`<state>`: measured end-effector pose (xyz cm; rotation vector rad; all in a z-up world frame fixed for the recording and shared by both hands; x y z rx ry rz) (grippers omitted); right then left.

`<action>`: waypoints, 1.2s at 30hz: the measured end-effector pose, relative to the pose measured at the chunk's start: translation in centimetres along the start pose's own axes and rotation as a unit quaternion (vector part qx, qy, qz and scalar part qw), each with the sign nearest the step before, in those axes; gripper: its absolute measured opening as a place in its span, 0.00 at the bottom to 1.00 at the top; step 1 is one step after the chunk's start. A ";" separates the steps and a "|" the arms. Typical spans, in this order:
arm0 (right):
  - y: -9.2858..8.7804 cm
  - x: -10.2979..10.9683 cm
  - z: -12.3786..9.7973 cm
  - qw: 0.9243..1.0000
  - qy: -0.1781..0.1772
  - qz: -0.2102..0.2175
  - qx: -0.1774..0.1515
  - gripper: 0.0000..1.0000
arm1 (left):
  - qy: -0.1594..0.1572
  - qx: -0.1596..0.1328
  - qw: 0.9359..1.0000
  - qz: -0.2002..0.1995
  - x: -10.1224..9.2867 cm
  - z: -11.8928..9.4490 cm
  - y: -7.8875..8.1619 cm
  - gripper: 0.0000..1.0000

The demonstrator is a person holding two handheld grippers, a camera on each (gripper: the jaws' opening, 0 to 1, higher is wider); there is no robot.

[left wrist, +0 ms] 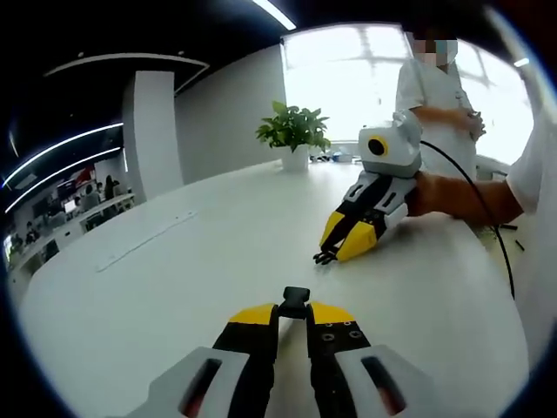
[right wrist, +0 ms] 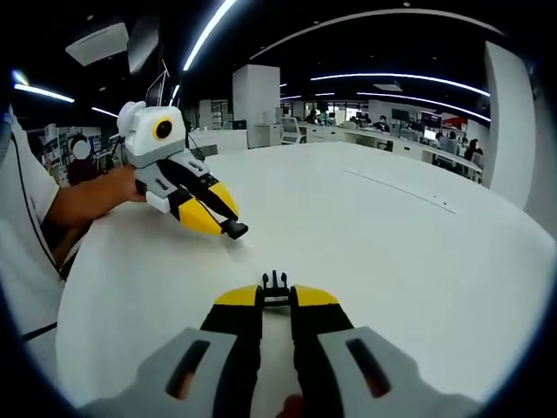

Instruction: Snap the two parts of the plastic buckle together until the buckle closes and remains connected.

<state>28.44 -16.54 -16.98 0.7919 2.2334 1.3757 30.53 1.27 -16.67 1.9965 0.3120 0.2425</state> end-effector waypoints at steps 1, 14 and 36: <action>-0.1 -0.2 0.0 1.000 0.000 -0.001 0.000 0.13 | -0.002 0.001 1.000 0.002 -0.1 0.0 -0.1 0.12; -0.3 1.0 -0.5 1.000 0.020 -0.010 -0.003 0.13 | -0.009 -0.009 1.000 -0.003 -1.6 -1.6 -0.2 0.12; -1.1 4.1 -2.2 0.997 0.073 -0.034 -0.011 0.13 | -0.039 -0.013 0.999 -0.017 -4.3 -2.9 -1.7 0.12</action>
Point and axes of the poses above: the point that each gripper's makers call its tool centre point, and the gripper's own axes: z roughly forward along the fingers, x roughly to its left, y roughly out of its top, the point moved 6 cm from there along -z, roughly backward along the fingers, and after that the axes turned 1 degree about -y, right-handed, at the moved point
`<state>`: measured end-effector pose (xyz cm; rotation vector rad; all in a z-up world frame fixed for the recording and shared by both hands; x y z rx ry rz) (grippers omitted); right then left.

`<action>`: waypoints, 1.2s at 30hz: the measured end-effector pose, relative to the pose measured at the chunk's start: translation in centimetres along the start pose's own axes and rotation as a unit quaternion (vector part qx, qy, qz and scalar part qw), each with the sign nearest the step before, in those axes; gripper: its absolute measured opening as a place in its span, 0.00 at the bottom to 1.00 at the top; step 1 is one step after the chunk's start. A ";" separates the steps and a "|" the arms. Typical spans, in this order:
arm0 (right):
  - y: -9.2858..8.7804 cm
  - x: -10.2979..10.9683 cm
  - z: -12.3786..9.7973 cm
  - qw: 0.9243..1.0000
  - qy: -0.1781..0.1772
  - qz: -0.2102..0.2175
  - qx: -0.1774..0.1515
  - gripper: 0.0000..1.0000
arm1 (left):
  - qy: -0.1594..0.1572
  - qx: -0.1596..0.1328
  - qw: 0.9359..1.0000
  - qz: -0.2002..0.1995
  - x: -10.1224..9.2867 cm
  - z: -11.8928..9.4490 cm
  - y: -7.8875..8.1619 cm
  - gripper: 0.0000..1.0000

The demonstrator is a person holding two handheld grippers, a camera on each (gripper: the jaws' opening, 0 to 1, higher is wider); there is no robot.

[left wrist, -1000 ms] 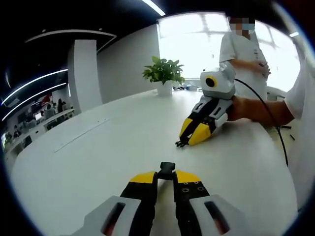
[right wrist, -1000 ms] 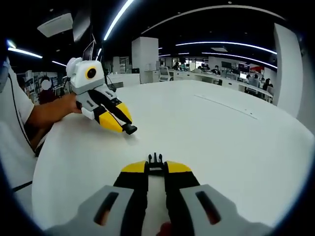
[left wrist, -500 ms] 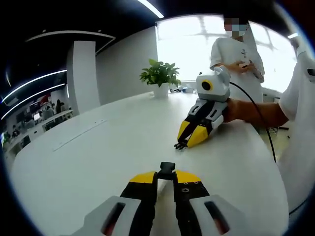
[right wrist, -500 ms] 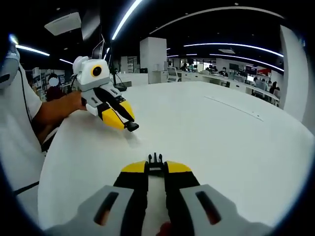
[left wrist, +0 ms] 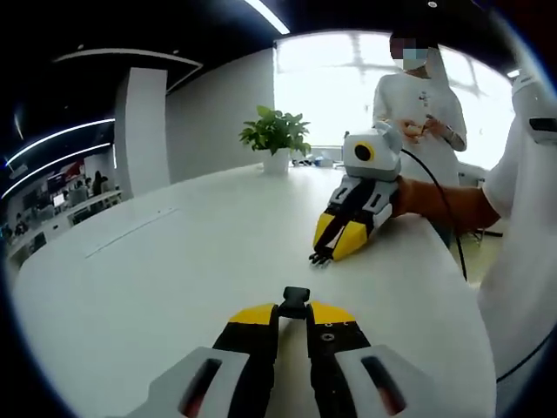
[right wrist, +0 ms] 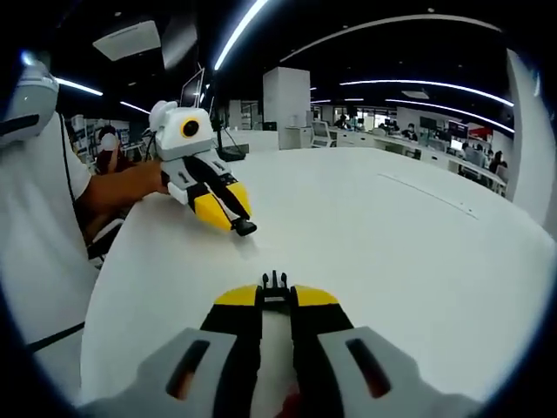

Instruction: Snap the two parts of the plastic buckle together until the buckle closes and remains connected.

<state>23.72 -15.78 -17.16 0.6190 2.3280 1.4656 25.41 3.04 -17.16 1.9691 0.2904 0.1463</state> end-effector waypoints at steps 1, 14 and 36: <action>0.0 0.1 0.0 1.000 0.004 -0.001 -0.001 0.13 | -0.006 -0.003 1.000 -0.006 -0.2 -0.1 0.0 0.12; -0.3 2.3 -0.7 0.999 0.048 -0.016 -0.005 0.13 | -0.037 -0.012 0.999 -0.004 -2.3 -1.3 -0.6 0.12; -0.6 6.4 -1.7 0.993 0.114 -0.032 -0.006 0.13 | -0.076 -0.001 0.997 -0.001 -5.1 -1.7 -1.7 0.12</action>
Point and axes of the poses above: the point that each gripper's makers call its tool centre point, and the gripper's own axes: z roughly forward along the fingers, x roughly to its left, y roughly out of its top, the point moved 6 cm from there along -z, roughly backward along the fingers, and after that the axes turned 1 degree about -y, right-handed, at the moved point
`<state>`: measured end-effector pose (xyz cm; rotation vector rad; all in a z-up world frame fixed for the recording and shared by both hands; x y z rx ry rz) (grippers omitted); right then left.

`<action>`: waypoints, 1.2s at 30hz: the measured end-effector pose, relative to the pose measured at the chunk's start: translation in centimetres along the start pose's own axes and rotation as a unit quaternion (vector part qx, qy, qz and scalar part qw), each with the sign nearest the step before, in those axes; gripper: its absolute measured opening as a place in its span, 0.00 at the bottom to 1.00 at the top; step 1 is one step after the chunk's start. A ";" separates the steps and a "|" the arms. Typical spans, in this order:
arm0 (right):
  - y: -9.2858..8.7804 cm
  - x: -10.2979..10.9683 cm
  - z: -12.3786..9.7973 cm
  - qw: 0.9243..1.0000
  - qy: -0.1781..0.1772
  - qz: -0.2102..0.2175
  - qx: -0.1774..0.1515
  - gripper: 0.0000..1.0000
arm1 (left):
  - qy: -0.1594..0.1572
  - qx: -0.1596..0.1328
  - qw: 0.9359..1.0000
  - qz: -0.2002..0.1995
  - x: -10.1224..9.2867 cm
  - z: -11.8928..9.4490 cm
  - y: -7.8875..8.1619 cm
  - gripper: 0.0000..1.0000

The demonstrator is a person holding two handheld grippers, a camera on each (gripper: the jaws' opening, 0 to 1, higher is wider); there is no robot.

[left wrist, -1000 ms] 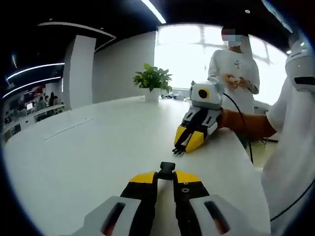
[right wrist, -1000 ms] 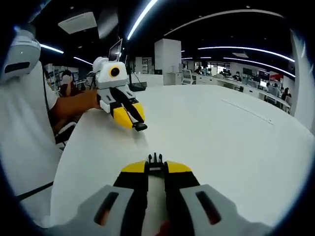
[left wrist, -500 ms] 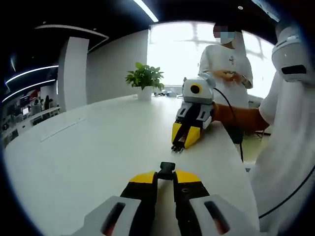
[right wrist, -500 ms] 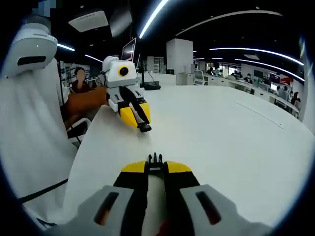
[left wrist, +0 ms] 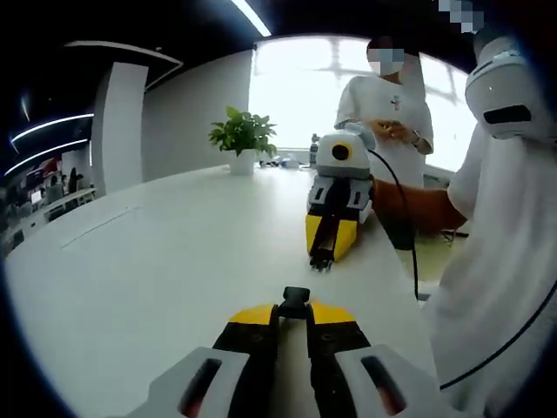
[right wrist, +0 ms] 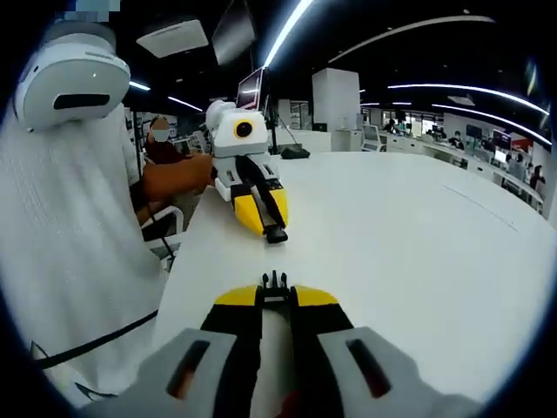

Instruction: Snap the two parts of the plastic buckle together until the buckle closes and remains connected.

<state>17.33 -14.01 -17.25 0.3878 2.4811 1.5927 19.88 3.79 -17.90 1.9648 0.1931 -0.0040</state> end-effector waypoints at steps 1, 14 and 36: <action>0.0 0.1 0.0 1.000 0.000 0.000 -0.001 0.13 | -0.002 0.000 1.000 0.001 -0.1 0.0 0.0 0.12; 0.1 0.6 0.3 1.000 0.015 -0.011 0.002 0.13 | -0.022 0.010 1.000 0.006 -1.0 0.4 -0.2 0.12; 0.4 0.9 1.3 0.999 0.030 -0.029 0.011 0.13 | -0.030 0.009 0.999 0.013 -1.8 1.0 -0.2 0.12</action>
Point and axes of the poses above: the point that each gripper's makers call its tool centre point, and the gripper's own axes: z roughly forward along the fingers, x roughly to its left, y roughly out of its top, the point moved 6 cm from there along -z, roughly backward along the fingers, and after that the axes turned 1 degree about -y, right-handed, at the moved point
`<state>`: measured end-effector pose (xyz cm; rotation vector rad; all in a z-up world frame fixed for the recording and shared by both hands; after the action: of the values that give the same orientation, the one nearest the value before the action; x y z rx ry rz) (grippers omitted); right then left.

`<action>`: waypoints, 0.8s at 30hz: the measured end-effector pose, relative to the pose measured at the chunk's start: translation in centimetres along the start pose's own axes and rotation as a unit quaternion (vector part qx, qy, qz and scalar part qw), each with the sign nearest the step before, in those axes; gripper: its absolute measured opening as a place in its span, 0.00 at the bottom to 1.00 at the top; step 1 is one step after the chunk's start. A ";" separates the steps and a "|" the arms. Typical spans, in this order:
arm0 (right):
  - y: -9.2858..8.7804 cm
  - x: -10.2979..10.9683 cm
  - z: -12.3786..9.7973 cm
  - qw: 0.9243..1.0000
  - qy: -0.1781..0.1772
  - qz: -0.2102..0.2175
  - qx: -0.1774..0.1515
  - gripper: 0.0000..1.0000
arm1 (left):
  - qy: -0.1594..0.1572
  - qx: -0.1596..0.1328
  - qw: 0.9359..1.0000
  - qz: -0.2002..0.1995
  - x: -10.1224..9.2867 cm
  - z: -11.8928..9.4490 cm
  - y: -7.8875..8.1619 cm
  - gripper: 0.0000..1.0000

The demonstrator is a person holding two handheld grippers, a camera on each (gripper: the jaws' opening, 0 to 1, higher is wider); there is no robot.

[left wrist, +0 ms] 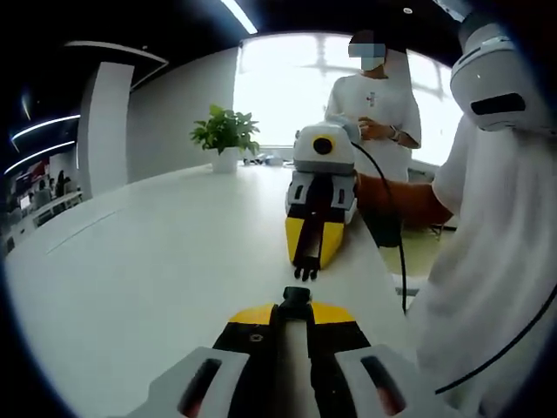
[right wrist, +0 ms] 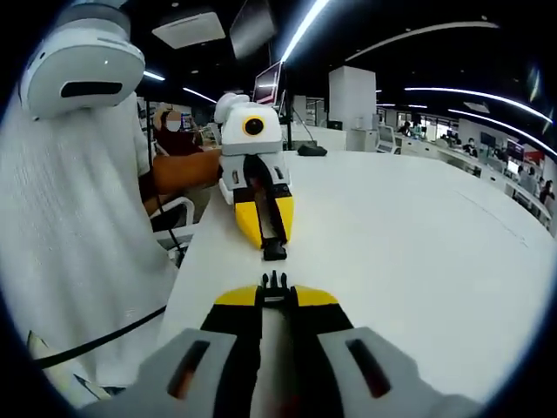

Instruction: Snap the two parts of the plastic buckle together until the buckle closes and remains connected.

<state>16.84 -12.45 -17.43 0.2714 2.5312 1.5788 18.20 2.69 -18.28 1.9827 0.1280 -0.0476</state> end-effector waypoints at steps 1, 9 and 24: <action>0.0 0.0 0.1 1.000 0.001 -0.001 0.000 0.13 | -0.001 0.000 1.000 0.002 -0.1 0.0 0.0 0.12; 0.3 0.0 0.6 1.000 0.006 -0.003 -0.003 0.13 | -0.001 0.000 1.000 0.003 -0.4 0.2 0.0 0.12; 0.6 0.5 1.4 1.000 0.015 -0.012 -0.002 0.13 | 0.001 0.000 1.000 0.008 -0.8 0.2 0.0 0.12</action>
<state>16.74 -10.88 -17.51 0.2187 2.5429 1.5925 17.40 2.43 -18.24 1.9837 0.1137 -0.0347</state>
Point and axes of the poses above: the point that each gripper's makers call its tool centre point, and the gripper's own axes: z roughly forward along the fingers, x roughly to its left, y roughly out of its top, the point moved 6 cm from there along -z, roughly backward along the fingers, and after that the axes turned 1 degree about -y, right-handed, at the moved point
